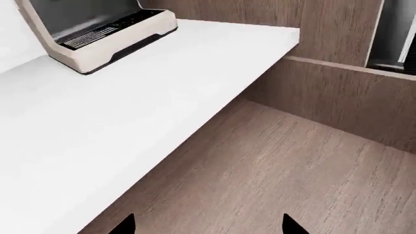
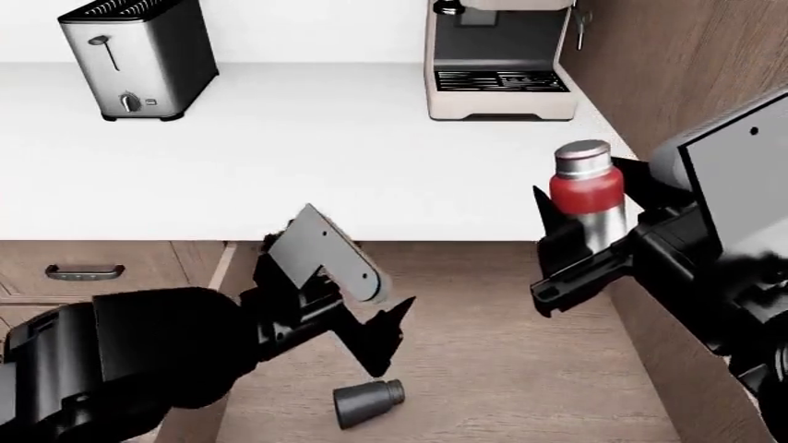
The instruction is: Pick and place the shaker into the drawer. Then close the cabinet.
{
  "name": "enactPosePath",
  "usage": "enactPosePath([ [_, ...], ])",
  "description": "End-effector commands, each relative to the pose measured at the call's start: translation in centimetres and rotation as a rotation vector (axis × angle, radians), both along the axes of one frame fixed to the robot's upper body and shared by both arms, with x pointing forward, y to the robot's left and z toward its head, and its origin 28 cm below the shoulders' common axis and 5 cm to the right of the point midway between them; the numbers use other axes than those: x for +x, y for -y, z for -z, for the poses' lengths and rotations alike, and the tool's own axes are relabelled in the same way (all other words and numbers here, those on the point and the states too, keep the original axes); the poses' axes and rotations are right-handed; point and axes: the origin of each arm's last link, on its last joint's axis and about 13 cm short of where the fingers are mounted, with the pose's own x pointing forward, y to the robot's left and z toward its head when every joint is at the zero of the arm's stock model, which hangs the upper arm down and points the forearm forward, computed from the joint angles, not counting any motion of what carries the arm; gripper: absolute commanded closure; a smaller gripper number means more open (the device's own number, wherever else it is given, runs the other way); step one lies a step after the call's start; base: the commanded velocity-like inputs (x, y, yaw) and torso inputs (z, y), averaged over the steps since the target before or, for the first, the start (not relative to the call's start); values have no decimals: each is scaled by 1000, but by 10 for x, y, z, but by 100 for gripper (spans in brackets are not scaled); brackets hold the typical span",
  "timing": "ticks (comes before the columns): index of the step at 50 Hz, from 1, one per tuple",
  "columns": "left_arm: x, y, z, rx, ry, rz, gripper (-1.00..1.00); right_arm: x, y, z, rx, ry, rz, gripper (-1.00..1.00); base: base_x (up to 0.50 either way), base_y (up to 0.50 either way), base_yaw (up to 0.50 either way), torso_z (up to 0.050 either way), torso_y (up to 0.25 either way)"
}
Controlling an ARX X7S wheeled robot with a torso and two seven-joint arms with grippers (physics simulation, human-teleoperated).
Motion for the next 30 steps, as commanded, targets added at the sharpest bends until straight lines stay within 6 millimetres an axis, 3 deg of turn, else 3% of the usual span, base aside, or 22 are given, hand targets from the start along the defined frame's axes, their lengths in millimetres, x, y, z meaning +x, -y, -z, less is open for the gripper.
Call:
enactPosePath([
  [1,-20,-6,-57,-79,167,5,-100,7,-6,23,-47,-123,-52,100,0,0,0,0,0],
  [16,-29,-12,-71,-116,226,-27,-100,31,-8,105,-76,-399,-55,100,0,0,0,0,0],
  [30,-34,-13,-71,-184,236,-86,-100,54,-9,160,-62,-554,-4,100,0,0,0,0,0],
])
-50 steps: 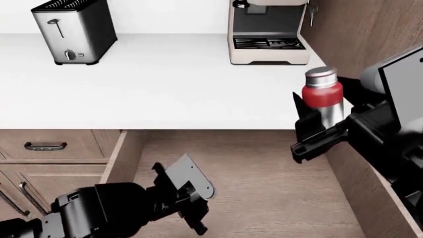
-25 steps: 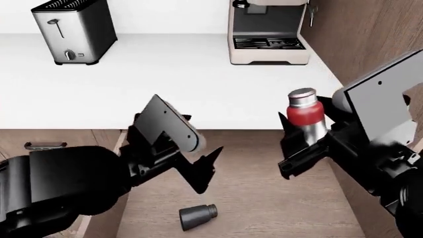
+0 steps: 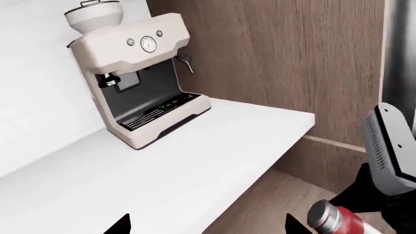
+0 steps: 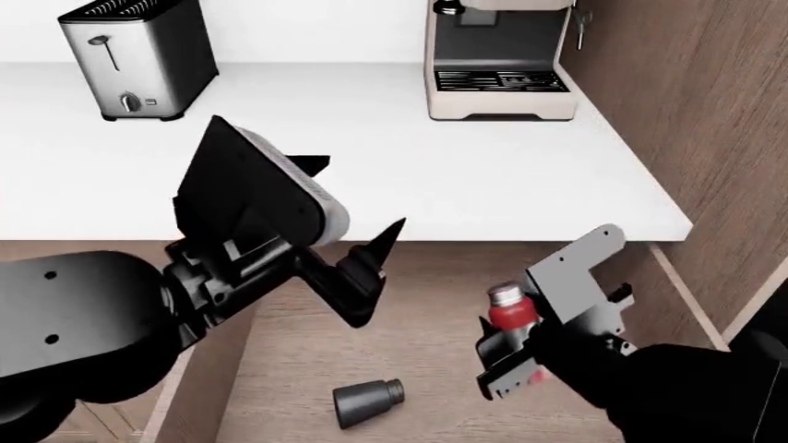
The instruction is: Pick and place the shaker into the drawer. Then close the cabinet.
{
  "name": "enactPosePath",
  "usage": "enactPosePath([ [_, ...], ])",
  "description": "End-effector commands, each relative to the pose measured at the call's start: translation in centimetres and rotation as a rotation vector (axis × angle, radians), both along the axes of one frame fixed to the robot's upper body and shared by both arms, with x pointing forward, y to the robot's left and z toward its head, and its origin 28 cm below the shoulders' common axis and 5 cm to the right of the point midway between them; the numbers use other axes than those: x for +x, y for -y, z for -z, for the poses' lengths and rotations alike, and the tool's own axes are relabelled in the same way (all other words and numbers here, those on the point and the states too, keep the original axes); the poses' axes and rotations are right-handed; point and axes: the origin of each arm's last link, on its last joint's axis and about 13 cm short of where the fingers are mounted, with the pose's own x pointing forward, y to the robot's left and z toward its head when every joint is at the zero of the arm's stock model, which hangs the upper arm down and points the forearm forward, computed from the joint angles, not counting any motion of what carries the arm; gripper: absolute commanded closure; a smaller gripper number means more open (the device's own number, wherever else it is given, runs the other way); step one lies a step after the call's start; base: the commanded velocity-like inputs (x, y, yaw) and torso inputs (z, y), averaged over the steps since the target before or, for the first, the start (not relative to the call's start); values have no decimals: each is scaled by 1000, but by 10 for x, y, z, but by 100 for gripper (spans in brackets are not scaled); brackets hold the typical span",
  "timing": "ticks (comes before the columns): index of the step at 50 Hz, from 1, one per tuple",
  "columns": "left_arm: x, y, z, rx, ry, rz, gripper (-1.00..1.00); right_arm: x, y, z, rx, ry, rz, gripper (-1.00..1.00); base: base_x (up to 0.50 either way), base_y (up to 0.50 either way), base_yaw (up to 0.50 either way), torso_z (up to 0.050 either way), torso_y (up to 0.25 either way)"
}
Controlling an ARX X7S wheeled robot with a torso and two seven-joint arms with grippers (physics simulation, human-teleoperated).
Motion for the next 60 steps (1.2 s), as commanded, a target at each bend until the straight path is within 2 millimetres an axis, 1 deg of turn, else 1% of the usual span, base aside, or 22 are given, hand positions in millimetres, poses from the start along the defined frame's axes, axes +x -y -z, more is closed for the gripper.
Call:
enactPosePath([
  [1,-6,-2,-3,-57,13,-35,-100,12,1,51,-28,-127,27,100,0,0,0,0,0],
  [8,-11,-1,2,-44,2,-15,-100,13,4,71,-25,-182,57,100,0,0,0,0,0],
  [13,-12,1,3,-46,3,-8,-100,10,5,86,-15,-216,80,100,0,0,0,0,0],
  [18,-12,2,4,-46,3,-2,-100,11,7,91,-4,-220,104,100,0,0,0,0,0],
  [19,-13,2,5,-46,3,0,-100,11,7,90,-1,-217,112,-100,0,0,0,0,0],
  [22,-13,2,4,-47,3,0,-100,11,6,84,17,-191,132,-100,0,0,0,0,0],
  [25,-14,2,4,-52,5,1,-100,10,6,69,62,-125,156,-100,0,0,0,0,0],
  [27,-14,3,3,-54,6,3,-100,8,5,52,102,-53,160,-100,0,0,0,0,0],
  [30,-15,3,3,-64,5,-7,-100,2,3,12,178,130,169,-100,0,0,0,0,0],
  [32,-16,3,5,-71,4,-21,-100,-4,1,-15,219,259,171,-100,0,0,0,0,0],
  [36,-19,4,6,-106,15,-54,-100,-20,-6,-60,283,478,162,-100,0,0,0,0,0],
  [39,-24,4,9,-132,20,-75,-100,-32,-10,-80,308,578,156,-100,0,0,0,3,0],
  [42,-28,3,10,-143,24,-89,-100,-41,-12,-89,316,629,151,-100,-100,0,0,0,0],
  [46,-31,4,7,-160,21,-97,-100,-49,-14,-94,325,661,148,-100,-500,-1,0,0,3],
  [52,-33,5,5,-170,19,-94,-100,-50,-19,-95,304,691,140,-100,-433,285,0,0,0],
  [60,-36,4,4,-179,26,-97,-100,-51,-22,-96,262,710,138,-100,-57,500,0,0,0],
])
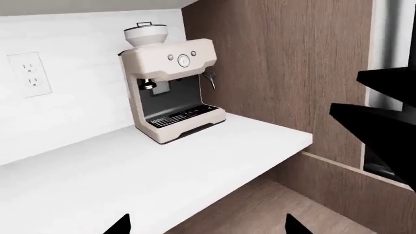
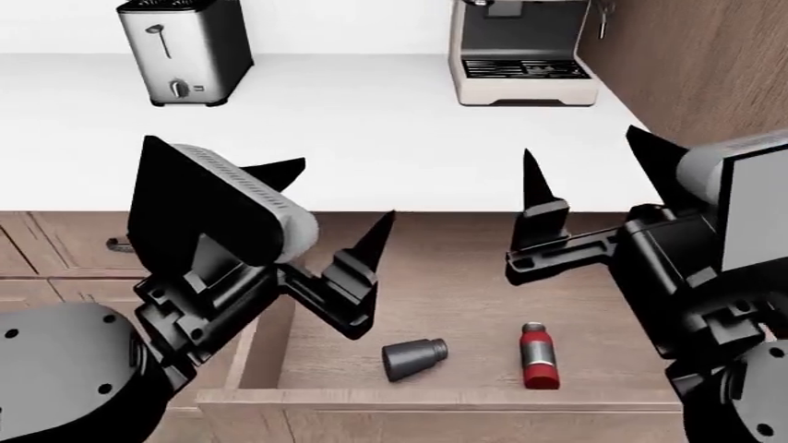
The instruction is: Pick and place the shaker into the drawer. Then close the cabinet.
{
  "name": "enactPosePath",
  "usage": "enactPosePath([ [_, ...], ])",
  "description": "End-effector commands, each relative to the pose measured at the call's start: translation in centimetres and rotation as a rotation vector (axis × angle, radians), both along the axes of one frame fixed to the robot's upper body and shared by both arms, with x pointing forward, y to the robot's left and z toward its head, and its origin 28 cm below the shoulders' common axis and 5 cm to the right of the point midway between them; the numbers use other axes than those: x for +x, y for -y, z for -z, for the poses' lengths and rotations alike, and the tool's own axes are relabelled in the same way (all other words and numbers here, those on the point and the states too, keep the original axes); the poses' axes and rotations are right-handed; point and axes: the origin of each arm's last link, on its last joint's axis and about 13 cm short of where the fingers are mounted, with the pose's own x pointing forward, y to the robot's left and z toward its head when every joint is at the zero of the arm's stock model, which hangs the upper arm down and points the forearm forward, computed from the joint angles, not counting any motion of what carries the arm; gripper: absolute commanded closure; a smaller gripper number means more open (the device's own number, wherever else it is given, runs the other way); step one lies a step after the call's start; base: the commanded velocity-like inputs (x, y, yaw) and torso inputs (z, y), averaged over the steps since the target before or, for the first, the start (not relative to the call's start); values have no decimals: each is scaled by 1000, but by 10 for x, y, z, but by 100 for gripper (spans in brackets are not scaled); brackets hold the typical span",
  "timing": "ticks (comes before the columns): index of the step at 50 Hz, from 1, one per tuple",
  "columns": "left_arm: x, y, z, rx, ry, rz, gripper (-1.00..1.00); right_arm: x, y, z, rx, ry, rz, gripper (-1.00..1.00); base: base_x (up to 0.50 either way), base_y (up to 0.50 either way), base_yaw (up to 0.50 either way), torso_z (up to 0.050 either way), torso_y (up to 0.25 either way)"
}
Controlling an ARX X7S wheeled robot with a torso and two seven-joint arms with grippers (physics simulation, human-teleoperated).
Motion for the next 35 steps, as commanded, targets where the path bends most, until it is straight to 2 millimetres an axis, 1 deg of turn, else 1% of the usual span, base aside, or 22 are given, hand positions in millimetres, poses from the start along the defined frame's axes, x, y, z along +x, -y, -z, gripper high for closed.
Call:
enactPosePath([
  [1,-5,-1,-1,-22,6,-13,-100,-10,-6,-8,-34,82,12,-100,-1,500,0,0,0],
  [19,-6,0,3,-36,-3,-24,-100,-8,-7,-3,-77,81,49,-100,-1,500,0,0,0],
  [35,-6,1,6,-43,-8,-22,-100,-6,-9,-3,-92,80,54,-100,-1,500,0,0,0],
])
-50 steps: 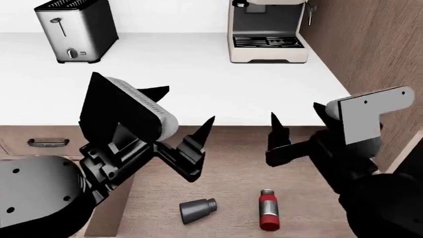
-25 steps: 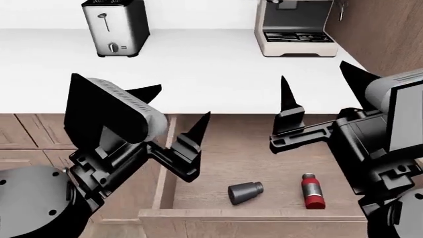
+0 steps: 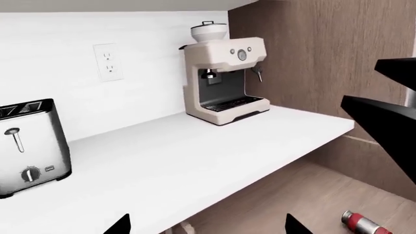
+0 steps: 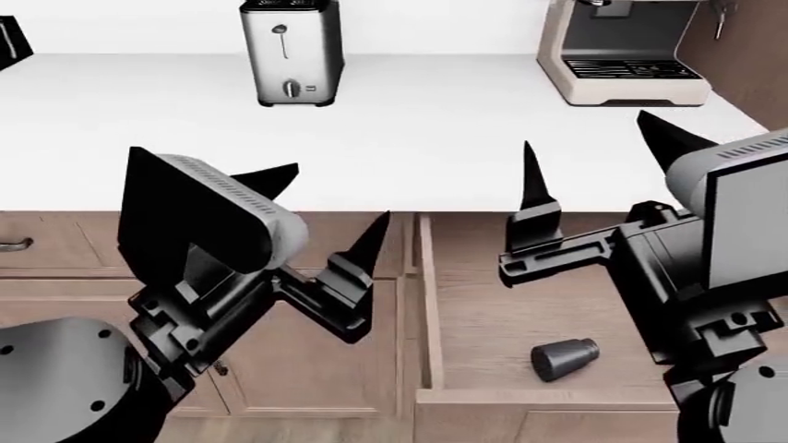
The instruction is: Pick and place the shaker into the drawer. Then close the cabinet.
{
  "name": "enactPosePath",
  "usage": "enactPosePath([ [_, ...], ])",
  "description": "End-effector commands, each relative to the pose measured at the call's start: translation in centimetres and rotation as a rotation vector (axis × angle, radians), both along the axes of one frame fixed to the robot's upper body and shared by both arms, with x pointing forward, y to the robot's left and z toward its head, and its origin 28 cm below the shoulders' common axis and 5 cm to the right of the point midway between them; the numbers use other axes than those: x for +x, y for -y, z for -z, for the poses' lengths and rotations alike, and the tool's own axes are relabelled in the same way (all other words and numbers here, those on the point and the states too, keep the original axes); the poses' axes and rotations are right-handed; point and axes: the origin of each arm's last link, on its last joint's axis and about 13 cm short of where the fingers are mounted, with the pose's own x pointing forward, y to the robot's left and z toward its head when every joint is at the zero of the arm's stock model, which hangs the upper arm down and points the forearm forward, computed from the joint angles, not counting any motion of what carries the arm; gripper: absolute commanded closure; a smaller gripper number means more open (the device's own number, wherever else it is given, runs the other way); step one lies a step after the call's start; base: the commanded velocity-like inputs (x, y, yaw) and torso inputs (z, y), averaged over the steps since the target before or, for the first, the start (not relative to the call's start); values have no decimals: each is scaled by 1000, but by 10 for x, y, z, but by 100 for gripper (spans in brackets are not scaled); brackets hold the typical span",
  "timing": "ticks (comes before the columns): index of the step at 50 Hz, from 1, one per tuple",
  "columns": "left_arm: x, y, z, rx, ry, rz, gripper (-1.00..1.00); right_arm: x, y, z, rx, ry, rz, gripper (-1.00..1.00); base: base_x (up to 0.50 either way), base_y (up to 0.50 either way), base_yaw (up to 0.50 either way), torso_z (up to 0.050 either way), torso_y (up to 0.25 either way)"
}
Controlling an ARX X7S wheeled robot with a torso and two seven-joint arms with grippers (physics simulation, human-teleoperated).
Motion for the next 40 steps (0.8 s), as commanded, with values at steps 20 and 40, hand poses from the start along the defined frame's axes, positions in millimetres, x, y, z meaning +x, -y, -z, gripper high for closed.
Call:
enactPosePath([
  [20,-2,1,2,-12,-4,7,-100,1,-5,4,-46,-6,24,-100,-144,495,0,0,0],
  [40,-1,3,9,-10,-13,16,-100,2,-5,9,-56,-16,29,-100,-179,493,0,0,0],
])
